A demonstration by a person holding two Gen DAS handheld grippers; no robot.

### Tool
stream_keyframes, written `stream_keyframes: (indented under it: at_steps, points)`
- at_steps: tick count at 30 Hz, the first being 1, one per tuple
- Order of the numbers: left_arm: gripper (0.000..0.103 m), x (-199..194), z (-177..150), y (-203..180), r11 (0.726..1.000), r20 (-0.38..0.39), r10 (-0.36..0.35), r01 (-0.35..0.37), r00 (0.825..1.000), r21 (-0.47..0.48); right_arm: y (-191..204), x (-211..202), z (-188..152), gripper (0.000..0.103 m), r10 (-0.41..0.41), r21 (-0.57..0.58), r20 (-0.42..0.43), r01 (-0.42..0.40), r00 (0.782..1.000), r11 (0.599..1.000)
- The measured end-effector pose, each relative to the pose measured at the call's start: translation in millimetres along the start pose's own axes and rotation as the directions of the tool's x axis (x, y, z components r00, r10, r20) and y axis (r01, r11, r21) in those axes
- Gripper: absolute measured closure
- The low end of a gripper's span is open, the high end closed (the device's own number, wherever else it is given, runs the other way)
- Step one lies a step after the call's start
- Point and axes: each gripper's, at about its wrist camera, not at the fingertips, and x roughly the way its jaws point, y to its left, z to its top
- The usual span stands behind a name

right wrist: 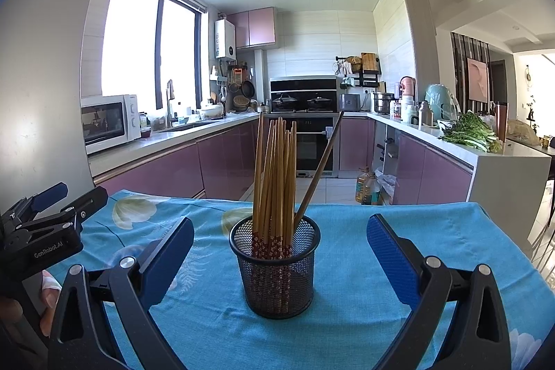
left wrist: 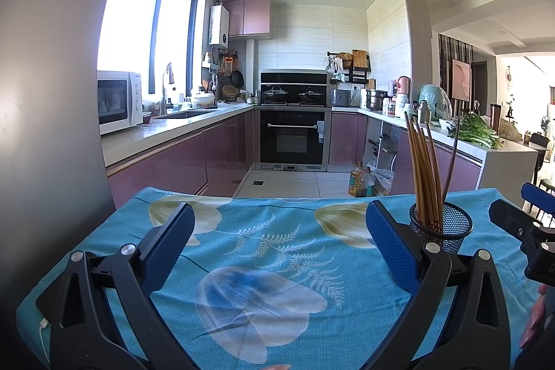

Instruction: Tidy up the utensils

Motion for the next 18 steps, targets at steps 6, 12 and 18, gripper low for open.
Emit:
stream_keyframes:
  at_steps: [6,12,18]
  points:
    - [0.006,-0.1,0.1,0.1,1.000,0.000,-0.001,0.001,1.000,-0.001,-0.2,-0.2,-0.1,0.006,0.001,0.000,0.001,-0.001,1.000,1.000]
    - [0.006,0.0,0.2,0.3,1.000,0.000,0.000,0.000,1.000,-0.001,-0.2,-0.2,0.0,0.006,0.000,0.000,0.001,0.000,1.000,1.000]
    - [0.006,-0.1,0.4,0.5,1.000,0.000,0.000,0.000,1.000,-0.002,-0.7,-0.6,-1.0,0.006,-0.001,0.001,0.001,0.001,1.000,1.000]
